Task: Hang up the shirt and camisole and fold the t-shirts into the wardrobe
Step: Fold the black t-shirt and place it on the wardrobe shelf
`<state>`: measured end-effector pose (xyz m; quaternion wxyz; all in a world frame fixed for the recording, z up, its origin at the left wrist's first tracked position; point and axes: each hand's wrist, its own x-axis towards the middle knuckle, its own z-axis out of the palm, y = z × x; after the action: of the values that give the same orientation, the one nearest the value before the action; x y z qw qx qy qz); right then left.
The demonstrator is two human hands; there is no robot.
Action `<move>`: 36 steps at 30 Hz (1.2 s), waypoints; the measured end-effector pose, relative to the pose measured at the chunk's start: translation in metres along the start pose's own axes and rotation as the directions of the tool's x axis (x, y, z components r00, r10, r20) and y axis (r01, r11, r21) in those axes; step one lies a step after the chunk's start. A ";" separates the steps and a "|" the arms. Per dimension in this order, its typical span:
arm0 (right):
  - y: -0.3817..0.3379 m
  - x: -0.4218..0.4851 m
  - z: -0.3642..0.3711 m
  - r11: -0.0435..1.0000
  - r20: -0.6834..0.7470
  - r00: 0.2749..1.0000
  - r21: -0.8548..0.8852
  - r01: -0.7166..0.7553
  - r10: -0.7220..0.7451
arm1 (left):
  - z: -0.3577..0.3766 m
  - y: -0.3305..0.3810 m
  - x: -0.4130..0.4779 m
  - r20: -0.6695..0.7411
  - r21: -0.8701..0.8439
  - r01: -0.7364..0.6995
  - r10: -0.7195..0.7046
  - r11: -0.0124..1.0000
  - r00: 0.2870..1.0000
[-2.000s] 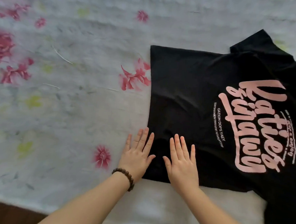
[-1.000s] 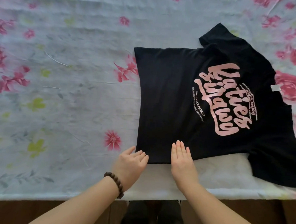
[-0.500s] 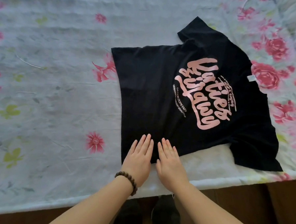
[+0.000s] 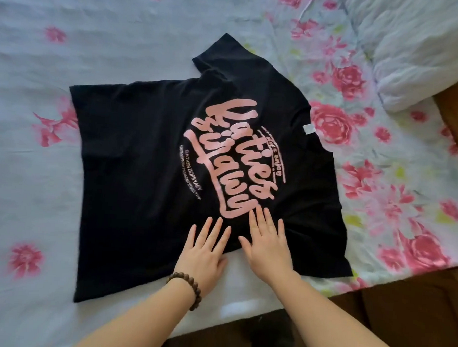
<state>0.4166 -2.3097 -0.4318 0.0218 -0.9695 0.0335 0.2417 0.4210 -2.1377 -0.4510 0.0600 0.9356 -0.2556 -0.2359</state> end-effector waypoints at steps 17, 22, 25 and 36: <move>0.223 -0.011 -0.008 0.924 -0.040 0.924 -0.019 0.381 -0.381 | -0.004 0.159 0.055 0.008 0.084 -0.017 0.017 0.996 1.000; 0.231 -0.045 0.012 0.872 -0.011 0.873 -0.040 0.488 -0.488 | -0.008 0.166 0.046 0.155 0.222 -0.167 0.134 0.961 0.979; 0.225 -0.055 0.021 0.890 0.031 0.894 -0.083 0.447 -0.446 | -0.003 0.173 0.052 0.083 0.227 -0.133 0.117 0.965 0.990; 0.217 -0.064 0.016 0.921 -0.029 0.930 -0.158 0.357 -0.365 | 0.001 0.196 0.018 -0.261 -0.016 -0.044 0.038 0.999 0.965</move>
<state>0.3361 -2.5217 -0.4213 -0.0081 -0.9645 -0.1635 0.2073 0.3458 -2.3158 -0.4130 0.1079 0.9524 -0.2622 -0.1124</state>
